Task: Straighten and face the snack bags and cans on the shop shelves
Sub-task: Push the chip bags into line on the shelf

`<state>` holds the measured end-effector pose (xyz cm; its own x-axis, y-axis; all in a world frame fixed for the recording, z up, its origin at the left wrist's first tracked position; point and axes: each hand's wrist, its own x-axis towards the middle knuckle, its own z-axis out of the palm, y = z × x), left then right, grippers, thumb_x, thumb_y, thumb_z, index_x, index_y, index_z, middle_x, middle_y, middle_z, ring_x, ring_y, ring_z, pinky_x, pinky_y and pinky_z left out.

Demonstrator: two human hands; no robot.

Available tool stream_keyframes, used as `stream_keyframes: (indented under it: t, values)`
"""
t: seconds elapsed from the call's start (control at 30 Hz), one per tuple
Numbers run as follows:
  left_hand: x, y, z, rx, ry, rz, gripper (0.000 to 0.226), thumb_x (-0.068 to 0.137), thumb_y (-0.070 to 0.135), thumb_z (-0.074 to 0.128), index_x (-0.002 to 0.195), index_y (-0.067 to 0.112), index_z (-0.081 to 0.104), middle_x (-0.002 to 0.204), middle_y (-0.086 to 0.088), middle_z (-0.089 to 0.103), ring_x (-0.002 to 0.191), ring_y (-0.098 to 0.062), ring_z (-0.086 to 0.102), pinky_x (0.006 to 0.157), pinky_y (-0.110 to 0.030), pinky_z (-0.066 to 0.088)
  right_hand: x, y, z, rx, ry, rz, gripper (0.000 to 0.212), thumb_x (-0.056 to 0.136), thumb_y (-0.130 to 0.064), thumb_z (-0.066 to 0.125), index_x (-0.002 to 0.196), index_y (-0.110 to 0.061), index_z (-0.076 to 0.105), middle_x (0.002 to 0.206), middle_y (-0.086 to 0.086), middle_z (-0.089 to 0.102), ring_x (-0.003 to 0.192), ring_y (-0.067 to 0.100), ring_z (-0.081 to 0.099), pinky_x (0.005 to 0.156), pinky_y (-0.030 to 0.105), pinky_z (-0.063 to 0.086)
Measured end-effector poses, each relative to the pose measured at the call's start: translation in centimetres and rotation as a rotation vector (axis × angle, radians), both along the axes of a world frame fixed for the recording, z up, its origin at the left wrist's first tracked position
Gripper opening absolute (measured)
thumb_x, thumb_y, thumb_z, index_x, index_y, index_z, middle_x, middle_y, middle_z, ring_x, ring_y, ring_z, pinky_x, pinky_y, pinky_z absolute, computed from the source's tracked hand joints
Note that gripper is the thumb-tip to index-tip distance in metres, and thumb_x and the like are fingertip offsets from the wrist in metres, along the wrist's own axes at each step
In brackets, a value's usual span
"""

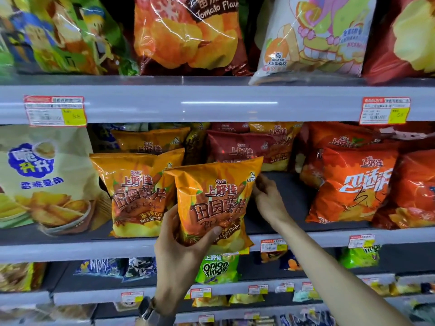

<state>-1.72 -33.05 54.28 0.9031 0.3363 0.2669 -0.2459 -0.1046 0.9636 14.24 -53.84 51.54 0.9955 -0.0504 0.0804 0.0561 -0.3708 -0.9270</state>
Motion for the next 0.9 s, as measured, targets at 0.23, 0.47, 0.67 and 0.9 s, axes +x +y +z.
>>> stream_keyframes:
  t: [0.23, 0.47, 0.67, 0.9]
  values:
    - [-0.5, -0.1, -0.4, 0.021, 0.027, -0.012, 0.076, 0.064, 0.029, 0.098, 0.130, 0.026, 0.059, 0.112, 0.012, 0.076, 0.100, -0.010, 0.075, 0.083, -0.032, 0.064, -1.6, 2.1, 1.6, 0.119, 0.047, 0.067, 0.035, 0.083, -0.049, 0.052, 0.104, -0.031, 0.073, 0.123, 0.001, 0.070, 0.116, 0.020, 0.066, 0.105, 0.052, 0.051]
    - [1.1, -2.1, 0.7, 0.045, -0.012, 0.008, 0.077, 0.067, 0.030, 0.098, 0.132, 0.032, 0.055, 0.113, 0.020, 0.074, 0.099, -0.003, 0.074, 0.079, -0.024, 0.062, -3.1, -0.4, 1.6, 0.256, 0.065, -0.073, 0.045, 0.102, -0.052, 0.045, 0.111, -0.021, 0.077, 0.110, -0.002, 0.079, 0.107, 0.017, 0.073, 0.097, 0.042, 0.055]
    - [4.6, -6.0, 1.4, 0.054, -0.034, 0.030, 0.075, 0.071, 0.040, 0.096, 0.124, 0.053, 0.044, 0.120, 0.014, 0.070, 0.104, -0.006, 0.072, 0.083, -0.028, 0.062, -6.2, -3.1, 1.5, 0.344, -0.096, -0.351, 0.020, 0.104, -0.036, 0.054, 0.108, -0.030, 0.072, 0.113, -0.002, 0.075, 0.109, 0.017, 0.069, 0.106, 0.047, 0.050]
    - [10.0, -12.0, 0.8, 0.145, -0.015, 0.029, 0.081, 0.068, 0.053, 0.089, 0.132, 0.033, 0.044, 0.122, 0.006, 0.065, 0.116, -0.023, 0.062, 0.095, -0.049, 0.055, -10.9, -2.6, 0.4, 0.110, -0.276, -0.326, 0.047, 0.097, -0.006, 0.065, 0.137, -0.028, 0.053, 0.133, -0.007, 0.056, 0.120, 0.002, 0.057, 0.102, 0.028, 0.049]
